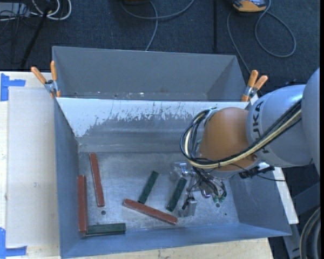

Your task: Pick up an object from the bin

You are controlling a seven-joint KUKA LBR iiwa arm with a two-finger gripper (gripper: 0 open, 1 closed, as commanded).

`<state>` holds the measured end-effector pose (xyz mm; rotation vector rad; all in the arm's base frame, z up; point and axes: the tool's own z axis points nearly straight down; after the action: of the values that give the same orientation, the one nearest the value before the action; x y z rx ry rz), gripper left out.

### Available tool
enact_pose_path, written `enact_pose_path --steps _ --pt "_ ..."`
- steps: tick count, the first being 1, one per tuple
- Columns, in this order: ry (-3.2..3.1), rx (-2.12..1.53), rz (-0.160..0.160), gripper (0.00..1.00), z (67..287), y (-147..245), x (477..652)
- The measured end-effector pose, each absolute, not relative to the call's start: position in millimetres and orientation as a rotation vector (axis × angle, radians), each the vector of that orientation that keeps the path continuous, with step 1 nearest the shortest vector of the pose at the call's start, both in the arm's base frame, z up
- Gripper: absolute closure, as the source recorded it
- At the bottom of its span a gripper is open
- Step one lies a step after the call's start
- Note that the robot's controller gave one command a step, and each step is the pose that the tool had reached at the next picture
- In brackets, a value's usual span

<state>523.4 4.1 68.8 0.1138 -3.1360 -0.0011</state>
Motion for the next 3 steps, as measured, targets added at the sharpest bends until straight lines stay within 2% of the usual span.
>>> enact_pose_path --steps 1,2,3 --pt "-3.137 0.214 0.004 0.00 70 -48 545.6" --pt "-3.083 0.618 -0.001 0.00 70 -17 566.6" --pt "-3.057 0.705 -0.005 0.00 69 15 530.7"
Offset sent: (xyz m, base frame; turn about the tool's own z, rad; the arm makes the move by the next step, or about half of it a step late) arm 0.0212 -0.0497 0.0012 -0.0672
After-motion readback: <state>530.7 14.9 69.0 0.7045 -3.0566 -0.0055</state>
